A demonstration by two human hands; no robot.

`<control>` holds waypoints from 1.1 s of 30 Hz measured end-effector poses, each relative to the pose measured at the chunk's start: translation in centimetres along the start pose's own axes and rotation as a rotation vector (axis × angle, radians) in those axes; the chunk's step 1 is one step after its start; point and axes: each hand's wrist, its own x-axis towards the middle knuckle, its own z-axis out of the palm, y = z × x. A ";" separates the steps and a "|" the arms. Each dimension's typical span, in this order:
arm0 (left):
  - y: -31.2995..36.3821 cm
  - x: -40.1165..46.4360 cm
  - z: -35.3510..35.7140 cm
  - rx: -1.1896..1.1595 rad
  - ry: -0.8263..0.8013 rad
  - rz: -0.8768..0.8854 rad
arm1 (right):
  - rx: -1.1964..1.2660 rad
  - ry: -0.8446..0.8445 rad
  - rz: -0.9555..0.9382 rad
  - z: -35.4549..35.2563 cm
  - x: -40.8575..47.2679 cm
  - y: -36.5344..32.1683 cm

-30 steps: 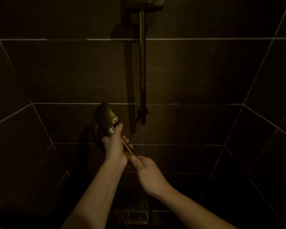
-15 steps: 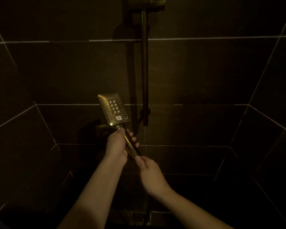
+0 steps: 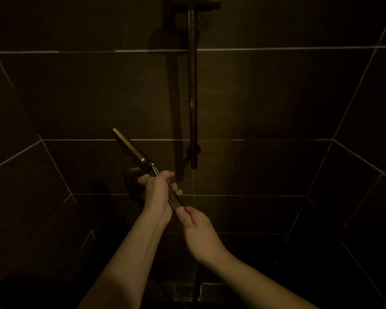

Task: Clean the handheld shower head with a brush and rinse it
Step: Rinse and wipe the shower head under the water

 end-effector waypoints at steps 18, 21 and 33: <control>0.7 -0.9 -1.2 -0.001 -0.074 -0.018 | 0.041 -0.096 -0.015 0.6 -0.3 0.6; 1.3 -1.3 -0.7 -0.033 -0.100 0.016 | 0.082 -0.080 -0.005 -0.1 0.0 0.5; 0.6 -2.1 0.7 0.062 -0.014 0.059 | 0.115 -0.049 -0.021 0.0 -1.0 -0.3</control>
